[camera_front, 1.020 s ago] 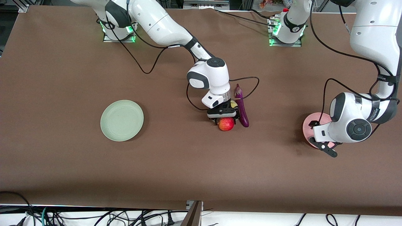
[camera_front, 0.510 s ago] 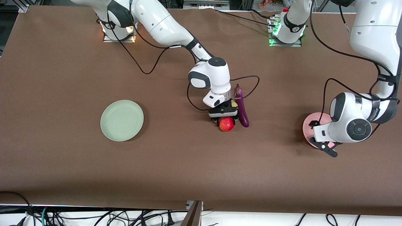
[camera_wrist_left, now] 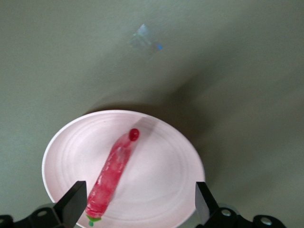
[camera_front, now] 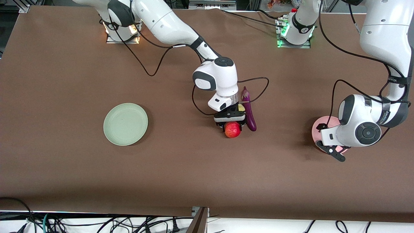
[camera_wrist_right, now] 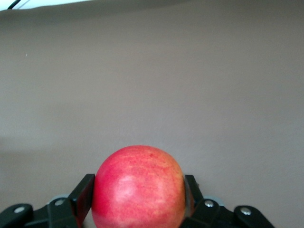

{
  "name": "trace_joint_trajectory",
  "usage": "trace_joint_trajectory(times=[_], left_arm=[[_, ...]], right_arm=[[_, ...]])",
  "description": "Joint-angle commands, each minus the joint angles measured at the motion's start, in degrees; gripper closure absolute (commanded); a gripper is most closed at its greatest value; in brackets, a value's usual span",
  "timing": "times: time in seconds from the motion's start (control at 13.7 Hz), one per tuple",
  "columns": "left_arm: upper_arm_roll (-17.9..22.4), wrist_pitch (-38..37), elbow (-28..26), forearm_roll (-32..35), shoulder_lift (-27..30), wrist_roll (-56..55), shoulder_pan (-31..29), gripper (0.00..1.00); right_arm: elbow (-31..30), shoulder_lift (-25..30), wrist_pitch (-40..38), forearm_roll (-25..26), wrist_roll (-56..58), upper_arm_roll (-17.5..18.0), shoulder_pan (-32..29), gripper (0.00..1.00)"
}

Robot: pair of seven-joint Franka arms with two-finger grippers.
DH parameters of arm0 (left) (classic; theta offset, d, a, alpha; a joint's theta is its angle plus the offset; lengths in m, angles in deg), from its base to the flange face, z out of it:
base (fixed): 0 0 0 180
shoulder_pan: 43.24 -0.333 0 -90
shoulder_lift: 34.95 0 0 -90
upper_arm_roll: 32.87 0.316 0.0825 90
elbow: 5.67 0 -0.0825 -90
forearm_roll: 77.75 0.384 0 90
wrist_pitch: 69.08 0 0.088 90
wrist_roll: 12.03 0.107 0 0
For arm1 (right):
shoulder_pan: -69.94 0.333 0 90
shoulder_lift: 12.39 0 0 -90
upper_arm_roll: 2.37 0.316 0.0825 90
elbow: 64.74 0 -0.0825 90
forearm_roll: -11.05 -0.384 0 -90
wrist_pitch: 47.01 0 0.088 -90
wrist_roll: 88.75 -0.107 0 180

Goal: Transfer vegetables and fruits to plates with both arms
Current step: 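Release the chili on the pink plate while the right gripper carries the pomegranate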

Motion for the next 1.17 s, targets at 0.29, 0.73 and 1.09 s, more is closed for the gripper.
trace_joint_trajectory(times=[0.29, 0.73, 1.09], left_arm=[[-8.0, -10.3, -0.4, -9.0, 5.2, -17.3, 0.1, 0.0], [-12.0, -10.1, -3.4, -15.5, 4.3, -33.7, 7.5, 0.0], [-12.2, -1.3, -11.0, -15.4, 4.5, -39.3, 11.7, 0.0]], right_arm=[[-23.4, 22.5, -7.9, -11.5, 29.5, 1.1, -9.2, 0.72], [-49.0, 40.5, -6.2, -23.1, 62.6, 0.7, -23.7, 0.72], [-66.2, 41.7, 9.4, -24.9, 76.2, 0.0, -32.8, 0.7]])
